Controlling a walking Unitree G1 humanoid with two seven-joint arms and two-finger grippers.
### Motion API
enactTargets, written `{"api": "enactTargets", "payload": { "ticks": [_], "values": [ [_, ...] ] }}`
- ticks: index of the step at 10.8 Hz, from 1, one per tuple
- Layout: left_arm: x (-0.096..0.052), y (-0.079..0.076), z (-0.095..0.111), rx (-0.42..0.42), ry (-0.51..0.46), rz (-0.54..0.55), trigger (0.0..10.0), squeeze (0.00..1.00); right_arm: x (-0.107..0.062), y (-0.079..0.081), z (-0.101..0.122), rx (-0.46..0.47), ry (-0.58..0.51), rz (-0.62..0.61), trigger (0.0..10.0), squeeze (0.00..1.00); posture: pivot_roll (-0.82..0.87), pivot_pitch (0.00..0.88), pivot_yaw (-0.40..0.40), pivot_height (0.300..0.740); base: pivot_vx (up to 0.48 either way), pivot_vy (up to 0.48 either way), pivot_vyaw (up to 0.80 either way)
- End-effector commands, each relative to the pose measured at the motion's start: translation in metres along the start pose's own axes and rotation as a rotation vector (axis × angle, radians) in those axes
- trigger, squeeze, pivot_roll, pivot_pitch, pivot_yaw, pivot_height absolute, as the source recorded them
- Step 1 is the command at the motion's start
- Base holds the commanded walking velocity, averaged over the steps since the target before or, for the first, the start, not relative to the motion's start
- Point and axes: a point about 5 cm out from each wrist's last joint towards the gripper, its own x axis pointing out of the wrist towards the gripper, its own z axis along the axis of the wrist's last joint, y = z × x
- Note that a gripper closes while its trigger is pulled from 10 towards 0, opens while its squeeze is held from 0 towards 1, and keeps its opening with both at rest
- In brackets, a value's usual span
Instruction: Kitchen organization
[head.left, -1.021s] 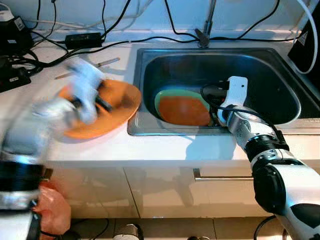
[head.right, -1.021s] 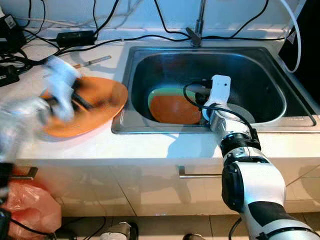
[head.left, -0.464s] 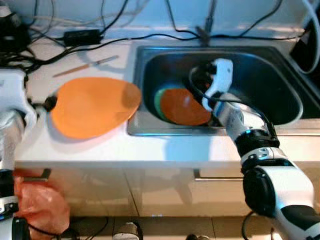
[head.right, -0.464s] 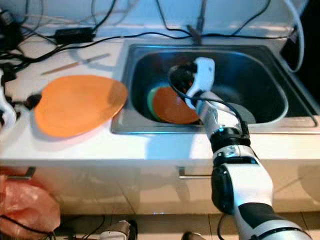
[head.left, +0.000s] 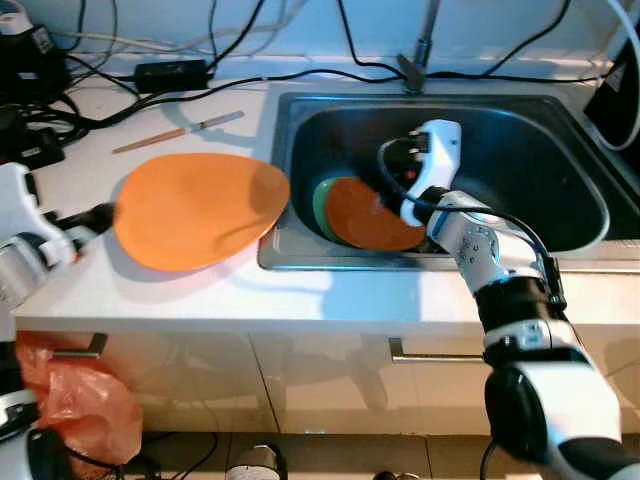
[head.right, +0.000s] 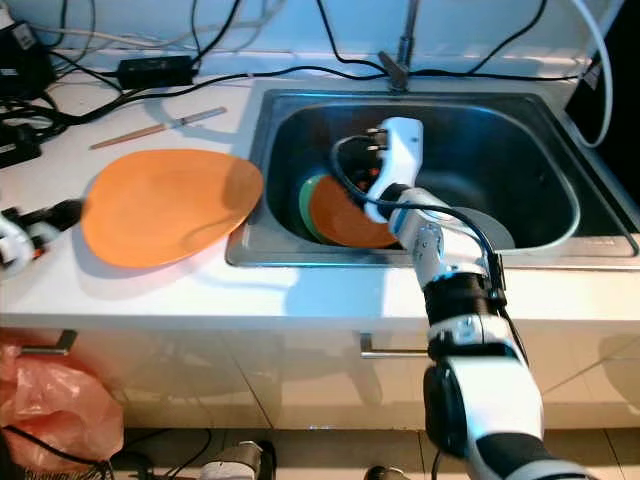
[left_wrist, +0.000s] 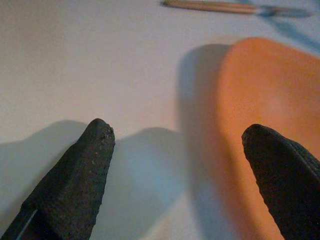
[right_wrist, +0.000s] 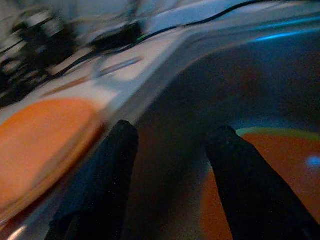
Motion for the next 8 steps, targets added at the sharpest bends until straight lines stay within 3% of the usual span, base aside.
{"api": "enactTargets", "payload": {
  "ticks": [1, 2, 4, 5, 6, 7, 8],
  "values": [
    [0.004, -0.008, -0.014, -0.057, 0.085, -0.065, 10.0, 0.00, -0.003, 0.005, -0.005, 0.000, 0.055, 0.061, 10.0, 0.00, 0.22, 0.106, 0.020, 0.740, 0.000, 0.000, 0.00],
    [0.004, -0.022, -0.011, -0.103, 0.088, -0.149, 10.0, 0.00, -0.013, 0.013, -0.014, -0.005, 0.131, 0.160, 10.0, 0.00, 0.22, 0.106, 0.021, 0.740, 0.000, 0.000, 0.00],
    [0.004, -0.028, -0.011, -0.134, 0.103, -0.189, 10.0, 0.00, -0.020, 0.016, -0.017, -0.018, 0.164, 0.208, 10.0, 0.00, 0.22, 0.106, 0.024, 0.740, 0.000, 0.000, 0.00],
    [0.005, -0.032, -0.014, -0.223, 0.126, -0.223, 10.0, 0.00, -0.025, 0.019, -0.015, -0.027, 0.171, 0.237, 10.0, 0.00, 0.21, 0.107, 0.026, 0.740, 0.000, 0.000, 0.00],
    [0.006, -0.034, -0.015, -0.255, 0.131, -0.237, 9.8, 0.00, -0.027, 0.021, -0.013, -0.027, 0.170, 0.251, 10.0, 0.00, 0.21, 0.107, 0.027, 0.740, 0.000, 0.000, 0.00],
    [0.007, -0.035, -0.016, -0.301, 0.136, -0.253, 0.0, 0.00, -0.030, 0.026, -0.013, -0.028, 0.171, 0.286, 10.0, 0.00, 0.21, 0.108, 0.029, 0.740, 0.000, 0.000, 0.00],
    [0.007, -0.035, -0.016, -0.317, 0.141, -0.263, 0.0, 0.00, -0.032, 0.029, -0.013, -0.027, 0.176, 0.311, 10.0, 0.00, 0.21, 0.110, 0.030, 0.740, 0.000, 0.000, 0.00]
  ]
}}
